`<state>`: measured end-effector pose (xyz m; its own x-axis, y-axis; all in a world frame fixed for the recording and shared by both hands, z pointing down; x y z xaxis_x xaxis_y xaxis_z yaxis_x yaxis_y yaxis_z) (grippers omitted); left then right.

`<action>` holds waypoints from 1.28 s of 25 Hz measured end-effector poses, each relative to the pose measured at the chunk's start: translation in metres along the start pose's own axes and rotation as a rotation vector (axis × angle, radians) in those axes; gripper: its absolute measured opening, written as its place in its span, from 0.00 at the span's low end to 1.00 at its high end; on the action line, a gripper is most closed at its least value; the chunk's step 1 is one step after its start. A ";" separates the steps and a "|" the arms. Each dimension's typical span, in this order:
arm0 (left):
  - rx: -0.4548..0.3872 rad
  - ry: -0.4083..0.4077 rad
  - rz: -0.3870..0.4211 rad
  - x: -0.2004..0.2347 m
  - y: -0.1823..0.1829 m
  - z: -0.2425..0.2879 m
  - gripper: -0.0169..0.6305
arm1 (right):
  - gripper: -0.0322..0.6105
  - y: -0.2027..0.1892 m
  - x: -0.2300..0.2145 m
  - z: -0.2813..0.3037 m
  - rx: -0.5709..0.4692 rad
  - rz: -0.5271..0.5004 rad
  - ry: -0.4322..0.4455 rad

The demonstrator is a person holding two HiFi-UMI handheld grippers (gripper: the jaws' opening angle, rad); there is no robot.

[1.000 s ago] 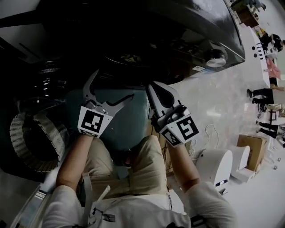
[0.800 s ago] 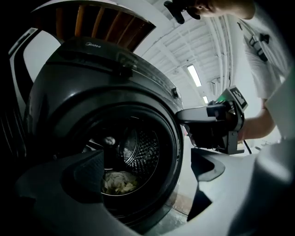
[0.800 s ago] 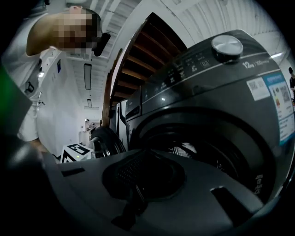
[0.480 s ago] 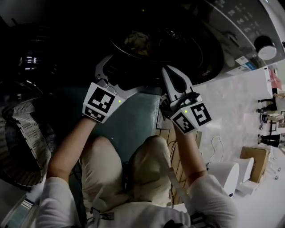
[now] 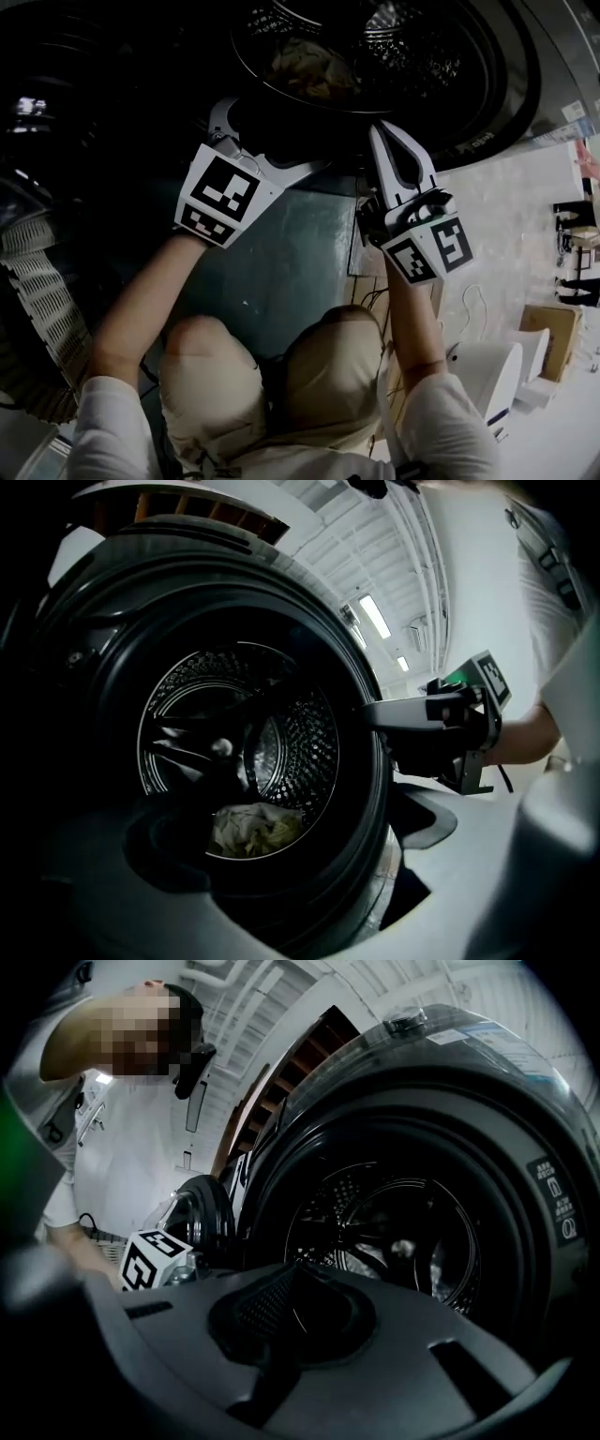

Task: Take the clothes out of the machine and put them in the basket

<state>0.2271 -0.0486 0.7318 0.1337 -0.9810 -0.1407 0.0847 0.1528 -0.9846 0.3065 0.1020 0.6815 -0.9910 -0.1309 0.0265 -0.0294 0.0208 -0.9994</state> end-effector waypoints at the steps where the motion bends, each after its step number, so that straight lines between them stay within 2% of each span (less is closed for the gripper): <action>1: 0.011 -0.004 0.008 0.001 0.000 0.007 0.90 | 0.07 -0.001 -0.001 -0.002 0.006 -0.013 0.000; 5: 0.033 -0.015 0.010 0.008 0.008 0.041 0.90 | 0.07 -0.001 -0.010 -0.011 0.002 -0.050 -0.010; 10: 0.153 -0.016 0.069 0.009 0.010 0.077 0.90 | 0.07 -0.004 -0.018 -0.018 -0.012 -0.043 -0.023; 14: 0.232 0.002 0.098 0.020 0.030 0.102 0.90 | 0.07 -0.004 -0.025 -0.024 -0.027 -0.036 -0.029; 17: 0.349 0.017 0.129 0.039 0.033 0.131 0.90 | 0.07 -0.003 -0.034 -0.029 -0.051 -0.017 -0.038; 20: 0.458 0.046 0.244 0.056 0.025 0.160 0.90 | 0.07 -0.004 -0.041 -0.035 -0.064 0.004 -0.034; 22: 0.524 0.028 0.295 0.061 0.015 0.177 0.90 | 0.07 -0.003 -0.044 -0.041 -0.072 0.009 -0.031; 24: 0.608 -0.011 0.286 0.065 0.003 0.196 0.90 | 0.07 -0.001 -0.049 -0.048 -0.080 0.011 -0.033; 27: 0.738 -0.068 0.161 0.070 -0.016 0.220 0.91 | 0.07 -0.001 -0.057 -0.061 -0.081 0.007 -0.048; 28: 0.777 -0.071 0.149 0.072 -0.021 0.226 0.91 | 0.07 -0.002 -0.059 -0.066 -0.077 0.007 -0.055; 31: 0.916 -0.074 0.236 0.080 -0.040 0.237 0.92 | 0.07 -0.007 -0.065 -0.080 -0.059 0.018 -0.066; 32: 0.946 -0.085 0.243 0.082 -0.047 0.241 0.92 | 0.07 -0.008 -0.066 -0.083 -0.050 0.019 -0.065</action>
<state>0.4722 -0.1077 0.7912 0.3195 -0.9040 -0.2842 0.7972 0.4186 -0.4351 0.3615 0.1931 0.6899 -0.9810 -0.1941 0.0044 -0.0189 0.0733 -0.9971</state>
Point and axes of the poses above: the fingertips, and each gripper's own axes: z forward along the fingers, x to its left, y out of its top, the point moved 8 cm from there along -z, backward along the fingers, and after that the axes turned 2 degrees about x, right-handed, at the moved point
